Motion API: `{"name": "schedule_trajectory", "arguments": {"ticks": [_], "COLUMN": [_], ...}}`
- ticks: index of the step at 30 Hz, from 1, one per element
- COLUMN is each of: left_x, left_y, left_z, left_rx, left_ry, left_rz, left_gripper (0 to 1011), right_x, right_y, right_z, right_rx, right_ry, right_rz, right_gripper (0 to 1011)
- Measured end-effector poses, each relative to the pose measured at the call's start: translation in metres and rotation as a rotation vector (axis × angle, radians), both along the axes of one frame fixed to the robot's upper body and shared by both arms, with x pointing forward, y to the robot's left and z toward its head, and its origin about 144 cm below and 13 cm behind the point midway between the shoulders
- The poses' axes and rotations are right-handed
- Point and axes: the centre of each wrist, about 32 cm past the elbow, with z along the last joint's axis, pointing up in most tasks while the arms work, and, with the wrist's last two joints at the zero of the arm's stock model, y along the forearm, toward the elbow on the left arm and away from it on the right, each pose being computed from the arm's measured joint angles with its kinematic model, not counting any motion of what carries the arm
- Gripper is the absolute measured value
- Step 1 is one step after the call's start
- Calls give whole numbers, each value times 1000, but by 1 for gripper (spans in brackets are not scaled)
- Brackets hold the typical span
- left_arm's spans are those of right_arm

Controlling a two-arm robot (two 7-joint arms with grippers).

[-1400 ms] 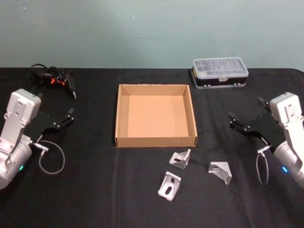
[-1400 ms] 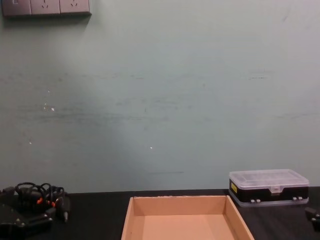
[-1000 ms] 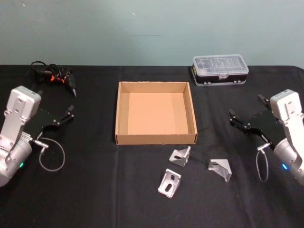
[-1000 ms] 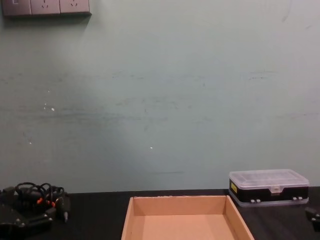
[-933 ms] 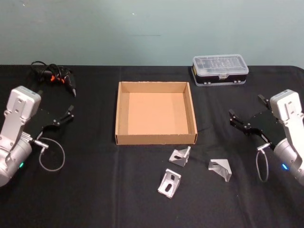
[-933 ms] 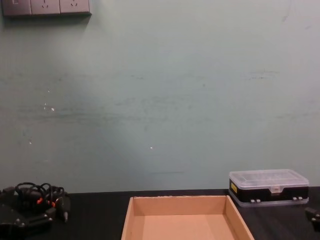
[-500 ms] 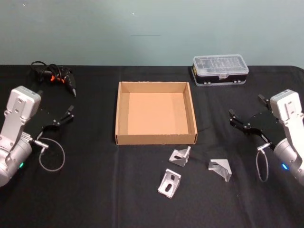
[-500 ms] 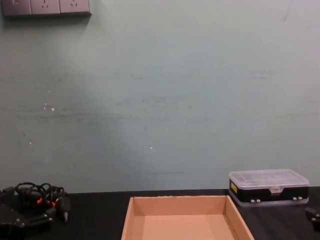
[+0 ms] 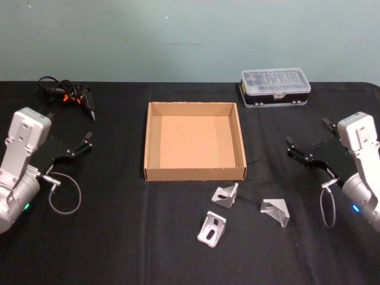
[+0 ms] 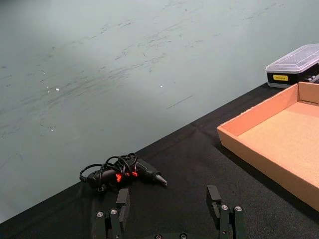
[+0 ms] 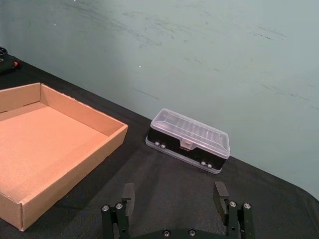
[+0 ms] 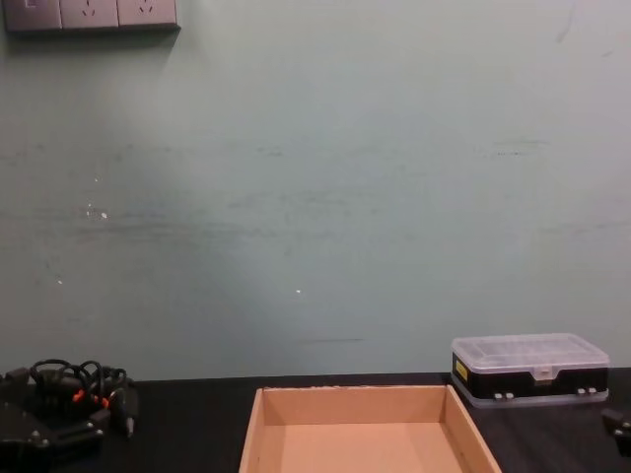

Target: Use one hand to pick up the angle iron from the table and place it into the box.

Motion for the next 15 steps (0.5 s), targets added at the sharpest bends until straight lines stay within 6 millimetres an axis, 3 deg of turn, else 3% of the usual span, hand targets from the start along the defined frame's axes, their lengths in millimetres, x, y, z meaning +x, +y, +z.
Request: {"name": "schedule_trajectory", "arguments": {"ticks": [15], "left_x": [0], "left_y": [0], "left_z": [0], "left_rx": [0], "left_ry": [0], "left_rz": [0], "left_gripper": [1011], "right_x": [0], "right_y": [0], "right_z": [0], "right_rx": [0], "right_ry": [0], "right_rz": [0], "right_gripper": [1004]}}
